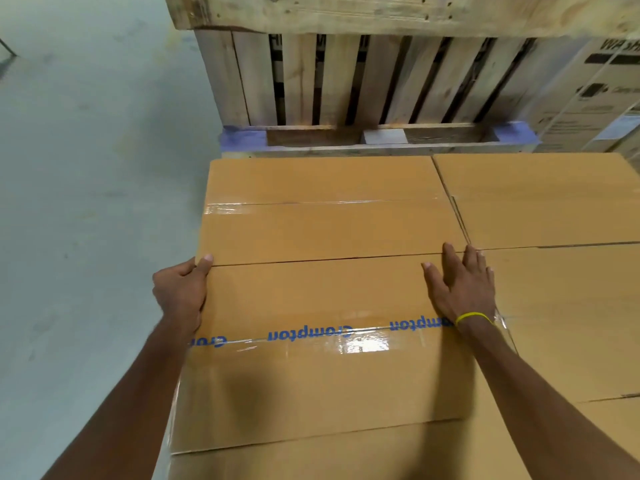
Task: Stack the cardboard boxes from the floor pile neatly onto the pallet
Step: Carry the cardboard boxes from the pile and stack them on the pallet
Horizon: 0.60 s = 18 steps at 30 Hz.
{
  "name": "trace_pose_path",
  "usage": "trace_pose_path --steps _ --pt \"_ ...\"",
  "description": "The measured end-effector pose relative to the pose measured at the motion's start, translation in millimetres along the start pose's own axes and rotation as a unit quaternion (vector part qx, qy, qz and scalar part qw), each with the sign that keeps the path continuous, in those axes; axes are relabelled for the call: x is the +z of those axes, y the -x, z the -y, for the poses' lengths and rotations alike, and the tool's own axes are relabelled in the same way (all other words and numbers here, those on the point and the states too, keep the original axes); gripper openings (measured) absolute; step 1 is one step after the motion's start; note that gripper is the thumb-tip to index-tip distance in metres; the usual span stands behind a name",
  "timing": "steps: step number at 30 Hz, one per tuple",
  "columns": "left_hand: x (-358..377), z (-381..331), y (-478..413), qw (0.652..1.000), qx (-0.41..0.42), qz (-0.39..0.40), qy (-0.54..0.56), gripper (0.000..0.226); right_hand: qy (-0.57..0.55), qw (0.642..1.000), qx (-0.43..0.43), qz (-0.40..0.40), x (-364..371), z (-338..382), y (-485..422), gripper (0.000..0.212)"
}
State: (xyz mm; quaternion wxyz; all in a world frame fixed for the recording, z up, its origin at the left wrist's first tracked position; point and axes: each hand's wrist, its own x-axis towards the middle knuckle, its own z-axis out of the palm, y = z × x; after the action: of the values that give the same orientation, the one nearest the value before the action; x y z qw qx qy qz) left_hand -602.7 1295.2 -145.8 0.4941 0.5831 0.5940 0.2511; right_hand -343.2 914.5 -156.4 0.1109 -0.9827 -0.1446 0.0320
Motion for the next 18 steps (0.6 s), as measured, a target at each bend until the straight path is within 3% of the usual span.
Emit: trace_pose_path --steps 11,16,18 --pt "-1 -7 11 1.000 0.015 -0.009 -0.025 0.052 0.010 0.998 -0.012 0.067 -10 3 -2 0.071" --pt "-16 -9 26 0.975 0.149 -0.008 -0.165 0.063 -0.020 0.989 -0.058 0.132 -31 -25 17 0.073" --pt "-29 -1 55 0.957 0.212 0.028 -0.196 0.066 -0.023 0.988 -0.073 0.136 -39 -51 50 0.070"
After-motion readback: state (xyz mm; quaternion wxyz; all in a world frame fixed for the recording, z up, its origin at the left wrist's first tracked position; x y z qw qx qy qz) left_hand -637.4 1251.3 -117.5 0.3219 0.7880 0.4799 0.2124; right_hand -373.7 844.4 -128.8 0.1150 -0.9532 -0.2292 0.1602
